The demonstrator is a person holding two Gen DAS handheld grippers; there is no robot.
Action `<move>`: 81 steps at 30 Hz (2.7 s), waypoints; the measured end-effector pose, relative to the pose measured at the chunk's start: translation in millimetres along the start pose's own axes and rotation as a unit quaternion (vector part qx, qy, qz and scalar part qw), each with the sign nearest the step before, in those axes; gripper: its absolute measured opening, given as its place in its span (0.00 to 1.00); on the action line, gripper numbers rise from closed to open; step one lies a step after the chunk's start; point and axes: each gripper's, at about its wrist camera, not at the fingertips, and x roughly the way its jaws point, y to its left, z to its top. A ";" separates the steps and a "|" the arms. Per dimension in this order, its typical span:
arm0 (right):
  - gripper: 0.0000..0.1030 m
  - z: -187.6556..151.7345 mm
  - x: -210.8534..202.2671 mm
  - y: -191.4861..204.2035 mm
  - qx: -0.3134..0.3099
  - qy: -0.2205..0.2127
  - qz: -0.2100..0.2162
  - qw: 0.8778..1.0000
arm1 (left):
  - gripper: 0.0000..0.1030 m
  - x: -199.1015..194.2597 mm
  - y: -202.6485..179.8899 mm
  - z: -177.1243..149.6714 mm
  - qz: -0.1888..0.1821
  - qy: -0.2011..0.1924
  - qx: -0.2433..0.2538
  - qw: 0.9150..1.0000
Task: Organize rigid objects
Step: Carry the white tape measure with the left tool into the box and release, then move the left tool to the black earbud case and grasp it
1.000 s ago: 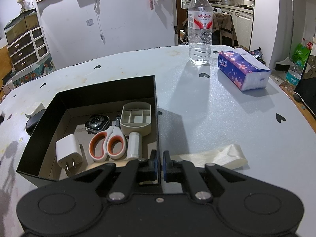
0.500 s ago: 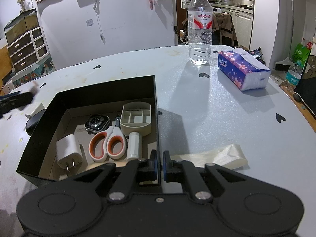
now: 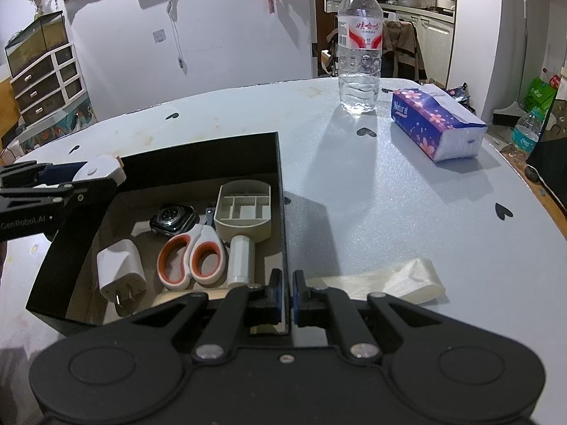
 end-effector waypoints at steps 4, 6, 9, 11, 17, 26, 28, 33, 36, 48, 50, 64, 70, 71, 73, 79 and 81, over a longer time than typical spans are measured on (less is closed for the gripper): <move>0.06 0.0 0.4 0.1 0.000 0.001 0.000 1.000 | 0.72 -3.2 2.8 -0.1 -0.004 0.003 -0.009 1.000; 0.06 0.1 1.0 0.3 0.000 0.002 -0.001 1.000 | 0.81 -8.0 3.1 -1.2 -0.005 0.001 -0.012 1.000; 0.06 0.1 1.7 0.4 0.000 0.002 -0.001 1.000 | 0.81 -13.4 -0.1 -3.6 -0.011 0.011 -0.010 1.000; 0.06 -0.1 1.9 0.2 0.001 0.002 -0.001 1.000 | 0.81 -15.9 -1.8 -5.3 -0.017 0.020 -0.012 1.000; 0.06 0.1 1.9 0.4 0.000 0.002 -0.001 1.000 | 0.81 -18.4 -4.4 -11.4 -0.021 0.037 -0.016 0.999; 0.06 0.3 2.1 0.4 0.000 0.002 -0.001 1.000 | 0.81 -4.6 18.0 7.6 0.065 0.059 -0.027 0.996; 0.06 0.4 1.9 0.6 0.000 0.002 0.000 1.000 | 0.81 3.5 21.4 14.5 0.082 0.075 -0.017 0.994; 0.06 0.8 1.2 -0.1 0.002 0.002 0.003 1.000 | 0.87 23.8 11.9 29.5 0.112 0.110 0.064 0.986; 0.06 0.7 0.8 -2.1 0.006 0.001 0.007 1.000 | 0.87 31.8 0.8 28.6 0.101 0.137 0.111 0.979; 0.06 0.2 1.4 -3.9 0.009 -0.002 0.012 1.000 | 0.87 23.4 2.5 23.2 0.107 0.127 0.104 0.981; 0.07 -0.1 1.2 -3.0 0.008 -0.002 0.011 1.000 | 0.87 24.0 5.7 29.8 0.127 0.122 0.108 0.978; 0.07 -0.4 -0.4 -4.6 0.011 -0.003 0.014 1.000 | 0.87 51.5 7.8 28.3 0.126 0.160 0.125 0.971; 0.07 -0.2 -0.5 -5.0 0.010 -0.002 0.013 1.000 | 0.87 23.4 4.9 35.2 0.096 0.129 0.087 0.983; 0.07 -0.2 -0.5 -5.0 0.010 -0.003 0.013 1.000 | 0.87 16.8 3.7 36.3 0.083 0.124 0.077 0.986; 0.06 -0.3 -0.7 -5.3 0.011 -0.003 0.013 1.000 | 0.87 4.8 1.2 37.4 0.054 0.119 0.054 0.990; 0.05 -0.7 -0.7 -4.6 0.012 -0.004 0.010 1.000 | 0.90 -18.3 -7.5 31.1 -0.023 0.129 0.004 0.991; 0.05 -0.7 -0.9 -4.4 0.012 -0.004 0.009 1.000 | 0.90 -24.3 -11.3 28.0 -0.038 0.130 -0.002 0.991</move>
